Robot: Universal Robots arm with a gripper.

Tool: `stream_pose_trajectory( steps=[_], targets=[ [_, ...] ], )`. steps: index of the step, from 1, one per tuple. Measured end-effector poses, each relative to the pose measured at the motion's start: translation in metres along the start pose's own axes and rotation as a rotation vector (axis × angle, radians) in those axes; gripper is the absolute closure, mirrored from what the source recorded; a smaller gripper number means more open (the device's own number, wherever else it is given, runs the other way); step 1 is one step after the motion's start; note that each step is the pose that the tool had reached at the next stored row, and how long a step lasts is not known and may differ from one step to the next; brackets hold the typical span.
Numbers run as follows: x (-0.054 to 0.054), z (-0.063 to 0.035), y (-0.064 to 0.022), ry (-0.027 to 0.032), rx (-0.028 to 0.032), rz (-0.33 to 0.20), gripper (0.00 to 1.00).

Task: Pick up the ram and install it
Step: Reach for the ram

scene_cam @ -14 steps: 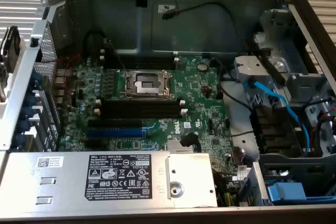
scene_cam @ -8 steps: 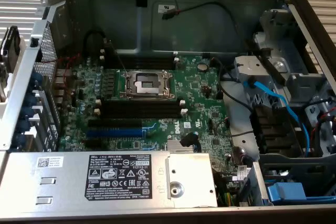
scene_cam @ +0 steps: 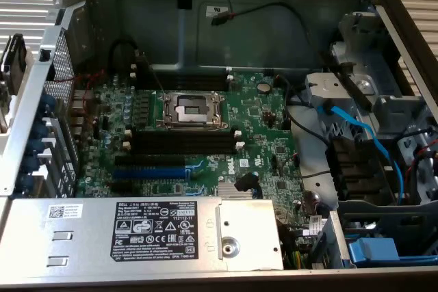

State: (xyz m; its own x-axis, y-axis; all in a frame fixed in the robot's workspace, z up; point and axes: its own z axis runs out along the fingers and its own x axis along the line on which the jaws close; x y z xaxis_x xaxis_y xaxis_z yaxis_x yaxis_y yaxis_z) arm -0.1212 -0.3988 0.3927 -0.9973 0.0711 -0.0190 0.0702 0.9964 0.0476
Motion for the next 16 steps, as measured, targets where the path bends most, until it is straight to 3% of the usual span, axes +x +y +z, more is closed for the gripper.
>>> stream_pose_trajectory(
  steps=[2, 5, 7, 8, 16],
  targets=[
    [0.000, -0.0021, 0.0012, 0.0003, 0.0133, 0.000, 0.90],
    [0.004, -0.0032, 0.0033, 0.0001, 0.0512, -0.004, 0.90],
    [0.011, -0.0035, 0.0033, -0.0006, 0.0692, -0.005, 0.90],
    [0.015, -0.0038, 0.0032, -0.0006, 0.0735, -0.005, 0.90],
    [0.045, -0.0065, 0.0013, -0.0054, 0.0761, -0.006, 0.90]
  ],
)
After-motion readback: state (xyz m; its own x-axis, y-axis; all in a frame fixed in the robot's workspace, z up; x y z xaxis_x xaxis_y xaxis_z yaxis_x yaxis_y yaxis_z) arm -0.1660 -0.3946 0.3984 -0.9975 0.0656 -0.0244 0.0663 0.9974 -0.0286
